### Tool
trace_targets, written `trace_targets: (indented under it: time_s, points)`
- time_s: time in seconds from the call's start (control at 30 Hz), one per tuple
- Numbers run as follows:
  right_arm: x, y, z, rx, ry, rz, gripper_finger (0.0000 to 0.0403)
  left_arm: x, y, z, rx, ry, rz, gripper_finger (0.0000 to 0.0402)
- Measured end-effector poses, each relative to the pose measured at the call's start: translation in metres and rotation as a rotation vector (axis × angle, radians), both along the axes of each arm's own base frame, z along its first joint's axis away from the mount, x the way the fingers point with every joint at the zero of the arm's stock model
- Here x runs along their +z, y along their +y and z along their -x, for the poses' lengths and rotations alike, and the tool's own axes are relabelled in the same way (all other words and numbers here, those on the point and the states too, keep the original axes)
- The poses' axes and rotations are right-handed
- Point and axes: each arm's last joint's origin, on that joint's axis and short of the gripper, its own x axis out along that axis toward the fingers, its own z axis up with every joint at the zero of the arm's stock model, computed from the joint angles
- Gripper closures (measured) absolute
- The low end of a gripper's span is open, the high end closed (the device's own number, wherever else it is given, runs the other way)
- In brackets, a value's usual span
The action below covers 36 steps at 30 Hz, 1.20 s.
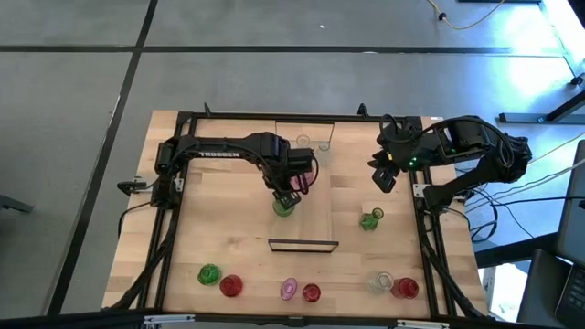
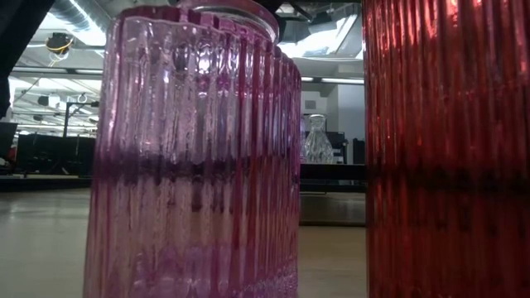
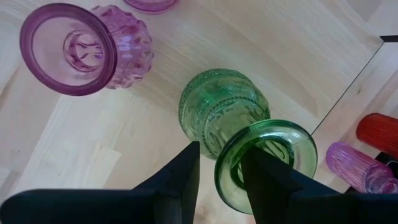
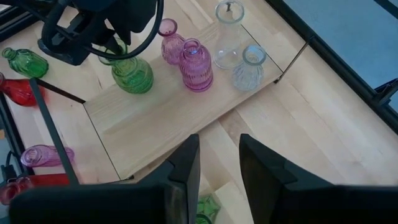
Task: Sort vases onto shelf
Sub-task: Put the top green vase on the shelf, then put the right green vase on the shelf aligned with the other green vase
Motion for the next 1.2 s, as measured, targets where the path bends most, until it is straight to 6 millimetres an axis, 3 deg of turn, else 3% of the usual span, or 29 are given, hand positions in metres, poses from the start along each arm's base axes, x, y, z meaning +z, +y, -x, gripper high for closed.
trace_targets:
  time_s: [0.3, 0.57, 0.7, 0.83, 0.97, 1.2]
  points:
    - [0.000, 0.000, 0.000, 0.000, 0.000, 0.000, 0.0306, 0.010, 0.000, 0.002, 0.002, -0.044, -0.016, 0.0293]
    - [0.000, 0.000, 0.000, 0.003, 0.000, -0.004, 0.0306, 0.045, 0.003, 0.005, 0.017, -0.124, -0.091, 0.0293]
    - [-0.001, 0.000, 0.000, 0.005, 0.003, -0.006, 0.0306, 0.070, 0.005, 0.017, 0.035, -0.099, -0.187, 0.0293]
    - [-0.010, 0.003, 0.003, 0.012, 0.056, -0.003, 0.0306, 0.109, 0.007, 0.035, 0.084, -0.197, -0.308, 0.0293]
    - [-0.028, 0.014, 0.019, -0.006, 0.098, -0.025, 0.0306, 0.153, 0.005, 0.072, 0.138, -0.348, -0.367, 0.0293]
    - [-0.075, 0.035, 0.055, -0.095, 0.085, -0.197, 0.0306, 0.194, -0.005, 0.128, 0.154, -0.491, -0.456, 0.0293]
